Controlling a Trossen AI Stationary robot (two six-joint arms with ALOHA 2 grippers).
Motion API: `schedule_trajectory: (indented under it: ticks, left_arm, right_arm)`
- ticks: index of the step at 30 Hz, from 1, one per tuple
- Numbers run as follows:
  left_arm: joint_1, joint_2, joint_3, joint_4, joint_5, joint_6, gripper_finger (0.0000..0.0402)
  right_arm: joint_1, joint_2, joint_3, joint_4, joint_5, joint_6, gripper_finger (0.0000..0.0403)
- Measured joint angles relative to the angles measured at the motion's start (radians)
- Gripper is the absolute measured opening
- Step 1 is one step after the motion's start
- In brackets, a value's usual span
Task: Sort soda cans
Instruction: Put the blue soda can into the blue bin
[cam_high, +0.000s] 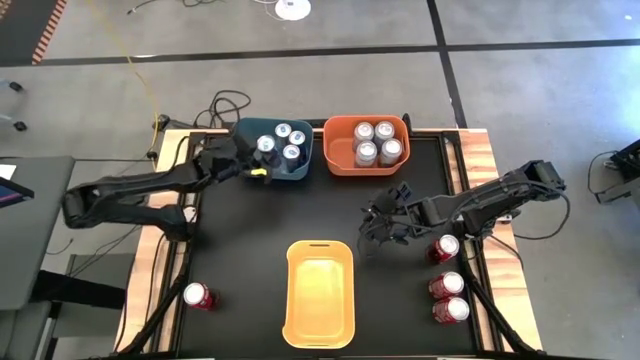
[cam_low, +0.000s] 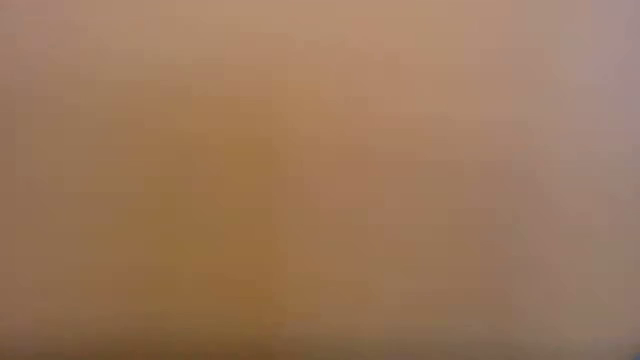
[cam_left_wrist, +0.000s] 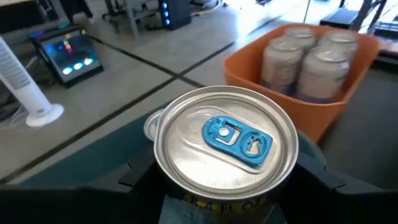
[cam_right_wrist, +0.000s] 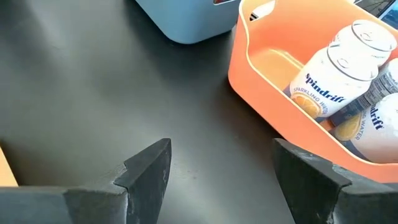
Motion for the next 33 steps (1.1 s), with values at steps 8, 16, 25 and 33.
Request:
schedule_trajectory:
  ticks: [8,16,25,33]
  left_arm:
    - [0.063,0.160,0.000,0.111,0.108,0.007,0.0238]
    - [0.064,0.319,0.000,0.186,0.109,0.016,0.0239]
    - [0.064,0.388,0.003,0.246,0.107,-0.003,0.0250]
    - [0.065,0.328,0.000,0.152,0.103,0.019,0.0288]
  right_arm:
    - [0.002,0.000,0.000,-0.033,-0.001,-0.001,0.0292]
    - [0.002,0.000,0.000,-0.049,-0.002,0.000,0.0292]
    - [0.010,0.000,0.000,-0.049,-0.007,0.006,0.0292]
    - [0.023,0.000,0.000,-0.049,-0.007,0.009,0.0292]
